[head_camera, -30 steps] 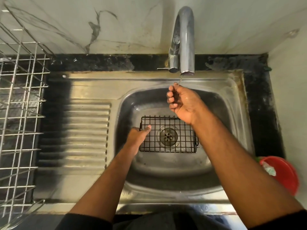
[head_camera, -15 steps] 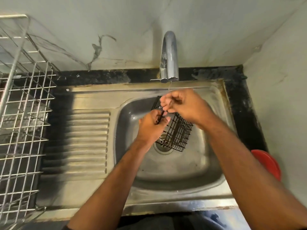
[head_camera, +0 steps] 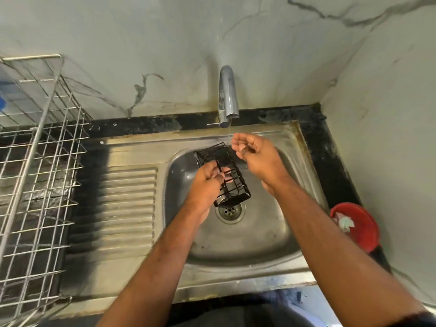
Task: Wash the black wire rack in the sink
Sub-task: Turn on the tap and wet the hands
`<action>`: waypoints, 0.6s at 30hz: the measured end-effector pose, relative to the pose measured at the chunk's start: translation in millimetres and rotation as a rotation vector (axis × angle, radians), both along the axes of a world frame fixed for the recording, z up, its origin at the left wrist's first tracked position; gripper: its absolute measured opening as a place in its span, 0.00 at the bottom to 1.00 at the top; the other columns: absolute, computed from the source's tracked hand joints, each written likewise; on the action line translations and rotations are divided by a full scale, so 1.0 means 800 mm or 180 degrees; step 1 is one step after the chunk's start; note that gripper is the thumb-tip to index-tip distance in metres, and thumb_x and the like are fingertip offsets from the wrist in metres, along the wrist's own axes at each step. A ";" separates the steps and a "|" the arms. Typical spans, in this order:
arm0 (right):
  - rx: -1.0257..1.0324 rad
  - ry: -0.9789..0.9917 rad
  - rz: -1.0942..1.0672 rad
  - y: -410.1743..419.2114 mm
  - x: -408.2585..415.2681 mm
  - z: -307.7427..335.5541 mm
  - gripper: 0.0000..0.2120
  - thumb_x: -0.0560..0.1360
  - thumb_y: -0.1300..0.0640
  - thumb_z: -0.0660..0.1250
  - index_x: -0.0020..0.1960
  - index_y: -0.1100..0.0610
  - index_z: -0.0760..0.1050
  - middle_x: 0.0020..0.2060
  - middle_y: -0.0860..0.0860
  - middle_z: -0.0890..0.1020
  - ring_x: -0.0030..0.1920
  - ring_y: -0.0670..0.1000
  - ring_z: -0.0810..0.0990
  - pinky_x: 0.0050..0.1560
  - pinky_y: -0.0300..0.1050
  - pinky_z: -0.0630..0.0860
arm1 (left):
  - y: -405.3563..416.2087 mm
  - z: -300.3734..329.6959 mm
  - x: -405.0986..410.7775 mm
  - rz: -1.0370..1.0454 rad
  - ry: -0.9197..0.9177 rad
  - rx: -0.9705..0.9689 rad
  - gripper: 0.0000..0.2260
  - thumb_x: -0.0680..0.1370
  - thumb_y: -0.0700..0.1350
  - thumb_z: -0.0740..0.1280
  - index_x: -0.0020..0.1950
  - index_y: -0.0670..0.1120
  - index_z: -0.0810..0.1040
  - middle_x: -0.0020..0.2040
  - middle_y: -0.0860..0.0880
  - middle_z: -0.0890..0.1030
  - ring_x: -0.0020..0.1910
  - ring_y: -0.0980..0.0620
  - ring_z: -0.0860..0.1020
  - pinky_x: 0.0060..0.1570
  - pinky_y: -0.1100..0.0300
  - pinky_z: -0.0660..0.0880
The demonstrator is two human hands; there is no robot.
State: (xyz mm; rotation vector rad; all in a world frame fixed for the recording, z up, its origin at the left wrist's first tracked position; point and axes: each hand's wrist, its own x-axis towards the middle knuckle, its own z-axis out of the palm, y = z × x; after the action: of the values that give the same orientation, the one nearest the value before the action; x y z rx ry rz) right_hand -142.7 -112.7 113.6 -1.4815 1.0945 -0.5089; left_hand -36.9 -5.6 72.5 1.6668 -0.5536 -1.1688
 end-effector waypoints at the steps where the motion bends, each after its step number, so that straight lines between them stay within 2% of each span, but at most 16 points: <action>1: 0.0034 -0.0014 0.0075 0.001 0.002 0.003 0.19 0.81 0.70 0.62 0.67 0.56 0.77 0.60 0.47 0.84 0.61 0.42 0.81 0.68 0.45 0.76 | 0.002 0.002 0.000 0.0071 0.0075 -0.0011 0.17 0.81 0.28 0.60 0.67 0.40 0.75 0.58 0.45 0.83 0.43 0.65 0.83 0.41 0.73 0.76; 4: -0.0194 0.0117 0.0272 0.008 0.002 0.007 0.17 0.81 0.68 0.64 0.65 0.54 0.79 0.58 0.47 0.85 0.59 0.42 0.83 0.66 0.46 0.78 | 0.007 0.008 0.000 0.0185 0.0227 -0.0029 0.14 0.80 0.30 0.62 0.65 0.39 0.76 0.58 0.44 0.83 0.42 0.63 0.84 0.43 0.71 0.75; 8: -0.0428 0.0296 -0.0059 0.019 -0.018 0.006 0.12 0.81 0.64 0.67 0.62 0.55 0.81 0.53 0.46 0.86 0.56 0.45 0.84 0.64 0.48 0.79 | 0.016 0.015 -0.004 0.0161 0.0322 -0.0034 0.13 0.79 0.31 0.63 0.60 0.41 0.79 0.55 0.46 0.85 0.53 0.50 0.85 0.58 0.56 0.73; 11: -0.0562 0.0484 0.0086 0.032 -0.044 -0.001 0.09 0.81 0.62 0.67 0.56 0.52 0.83 0.48 0.48 0.87 0.52 0.48 0.86 0.61 0.50 0.81 | 0.020 0.019 -0.011 0.0212 0.0316 0.0078 0.16 0.78 0.36 0.66 0.66 0.40 0.75 0.55 0.47 0.85 0.56 0.47 0.84 0.61 0.53 0.73; 13: -0.0574 0.0580 0.0050 0.041 -0.065 -0.007 0.11 0.81 0.60 0.66 0.49 0.46 0.82 0.46 0.49 0.88 0.50 0.50 0.87 0.60 0.53 0.82 | 0.022 0.022 -0.017 0.0191 0.0289 0.0159 0.25 0.74 0.41 0.71 0.70 0.40 0.73 0.57 0.47 0.85 0.58 0.47 0.83 0.55 0.58 0.72; 14: -0.0564 0.0641 0.0019 0.045 -0.076 -0.010 0.11 0.81 0.60 0.66 0.46 0.46 0.81 0.44 0.49 0.87 0.49 0.51 0.87 0.60 0.54 0.81 | 0.023 0.024 -0.023 0.0140 0.0250 0.0176 0.25 0.73 0.40 0.72 0.69 0.40 0.73 0.56 0.47 0.85 0.58 0.48 0.82 0.51 0.61 0.71; 16: -0.0600 0.0816 0.0040 0.054 -0.097 -0.013 0.08 0.82 0.59 0.66 0.48 0.51 0.83 0.43 0.48 0.87 0.47 0.49 0.85 0.61 0.53 0.80 | 0.024 0.030 -0.037 0.0026 0.0122 0.0184 0.16 0.76 0.36 0.72 0.63 0.40 0.77 0.52 0.48 0.85 0.52 0.53 0.82 0.42 0.67 0.73; 18: -0.0762 0.1088 0.0123 0.063 -0.114 -0.015 0.08 0.82 0.57 0.67 0.55 0.56 0.84 0.44 0.47 0.85 0.47 0.47 0.83 0.60 0.47 0.79 | 0.025 0.032 -0.053 -0.0065 -0.0040 0.0162 0.11 0.77 0.33 0.70 0.58 0.39 0.78 0.49 0.46 0.85 0.46 0.55 0.82 0.38 0.73 0.75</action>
State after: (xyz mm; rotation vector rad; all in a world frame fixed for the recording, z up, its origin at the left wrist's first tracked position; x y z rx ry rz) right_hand -233.6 -61.9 101.8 -1.8439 1.3004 -0.3763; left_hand -79.7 14.2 98.2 1.7164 -0.5540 -1.1969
